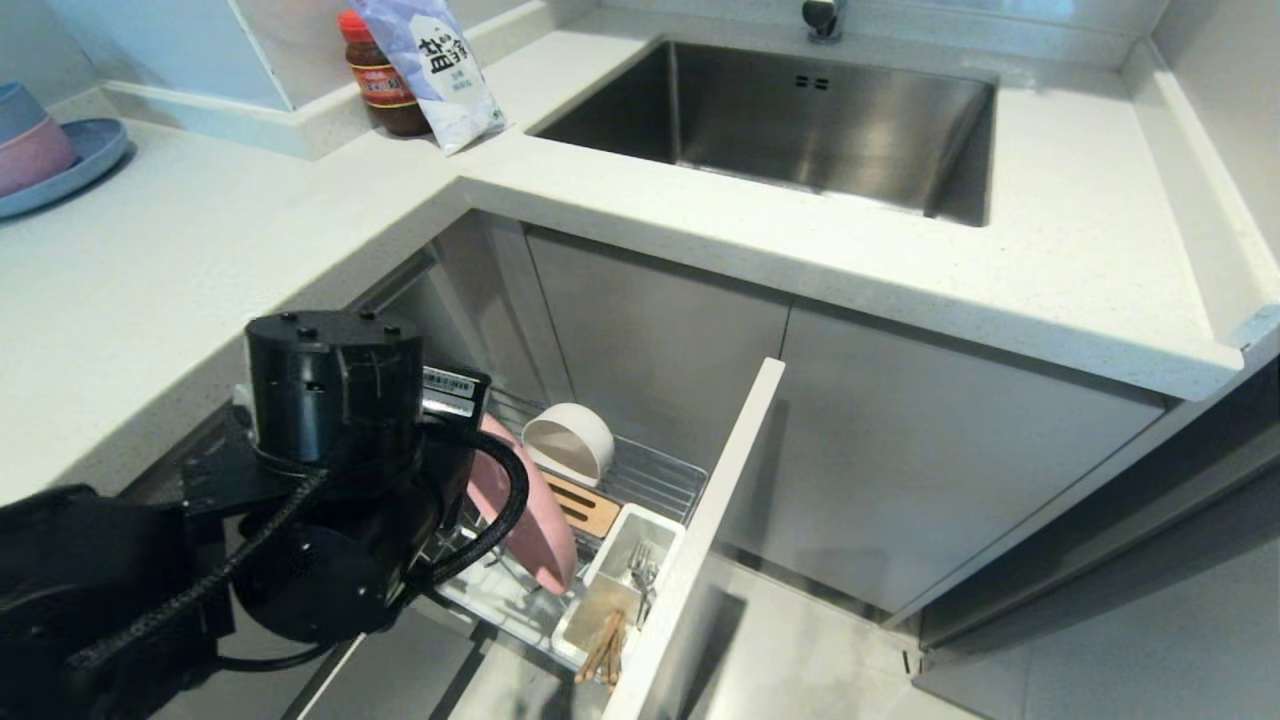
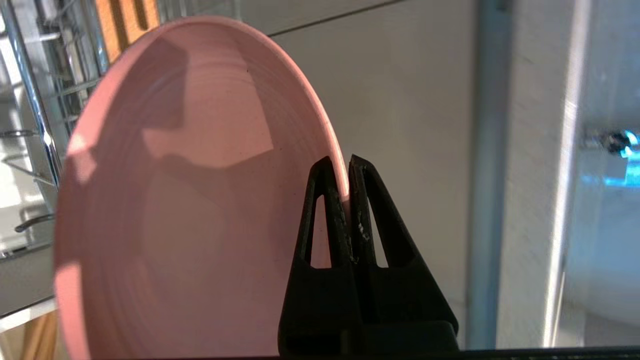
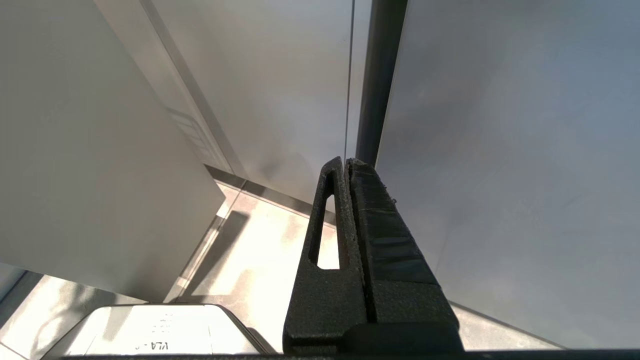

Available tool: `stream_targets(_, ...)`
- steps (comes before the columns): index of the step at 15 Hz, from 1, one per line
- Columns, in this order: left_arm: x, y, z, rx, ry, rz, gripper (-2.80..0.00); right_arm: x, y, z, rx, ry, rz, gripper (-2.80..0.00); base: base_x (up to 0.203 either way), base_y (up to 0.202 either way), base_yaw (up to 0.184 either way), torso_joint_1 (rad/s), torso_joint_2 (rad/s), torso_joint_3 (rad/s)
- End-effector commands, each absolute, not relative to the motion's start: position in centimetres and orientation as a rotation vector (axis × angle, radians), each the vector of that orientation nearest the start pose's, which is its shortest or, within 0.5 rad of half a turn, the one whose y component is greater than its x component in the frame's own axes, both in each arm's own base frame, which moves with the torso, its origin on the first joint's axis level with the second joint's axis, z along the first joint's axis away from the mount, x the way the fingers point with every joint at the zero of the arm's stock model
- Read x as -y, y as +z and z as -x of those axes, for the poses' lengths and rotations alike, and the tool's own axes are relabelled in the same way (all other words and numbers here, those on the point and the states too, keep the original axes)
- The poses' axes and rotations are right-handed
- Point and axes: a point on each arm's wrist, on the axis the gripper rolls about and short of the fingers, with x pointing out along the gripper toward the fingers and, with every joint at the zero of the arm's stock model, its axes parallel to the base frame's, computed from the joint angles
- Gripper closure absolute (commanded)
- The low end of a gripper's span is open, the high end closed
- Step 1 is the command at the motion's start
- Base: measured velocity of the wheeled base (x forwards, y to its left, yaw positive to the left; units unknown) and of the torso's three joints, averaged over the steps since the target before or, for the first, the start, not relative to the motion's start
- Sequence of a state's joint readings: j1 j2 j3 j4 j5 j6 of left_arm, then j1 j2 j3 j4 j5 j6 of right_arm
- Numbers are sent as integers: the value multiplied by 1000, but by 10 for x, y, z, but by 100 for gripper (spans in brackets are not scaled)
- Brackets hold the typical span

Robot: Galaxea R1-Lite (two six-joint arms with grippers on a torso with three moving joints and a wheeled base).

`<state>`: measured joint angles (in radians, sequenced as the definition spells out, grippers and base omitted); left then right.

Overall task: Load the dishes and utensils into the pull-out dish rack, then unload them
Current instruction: Pick up the plate and place it in the cupboard

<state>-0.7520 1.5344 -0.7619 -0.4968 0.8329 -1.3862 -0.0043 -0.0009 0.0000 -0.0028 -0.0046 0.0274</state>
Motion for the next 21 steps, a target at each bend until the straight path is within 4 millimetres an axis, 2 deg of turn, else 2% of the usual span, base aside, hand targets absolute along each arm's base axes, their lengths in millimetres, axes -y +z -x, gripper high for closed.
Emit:
stream_targets(1, 161, 194, -214, -121, 237, 1224, 0, 0, 75, 23, 5, -9, -28, 0, 0, 0, 0, 0, 0, 0)
stream_targets(8, 157, 189, -234, -62, 223, 1319, 0, 0, 75, 23, 5, -9, -28, 0, 0, 0, 0, 0, 0, 0)
stream_targets(21, 153, 152, -260, -93, 350, 1267, 0, 0, 75, 23, 5, -9, -28, 0, 0, 0, 0, 0, 0, 0)
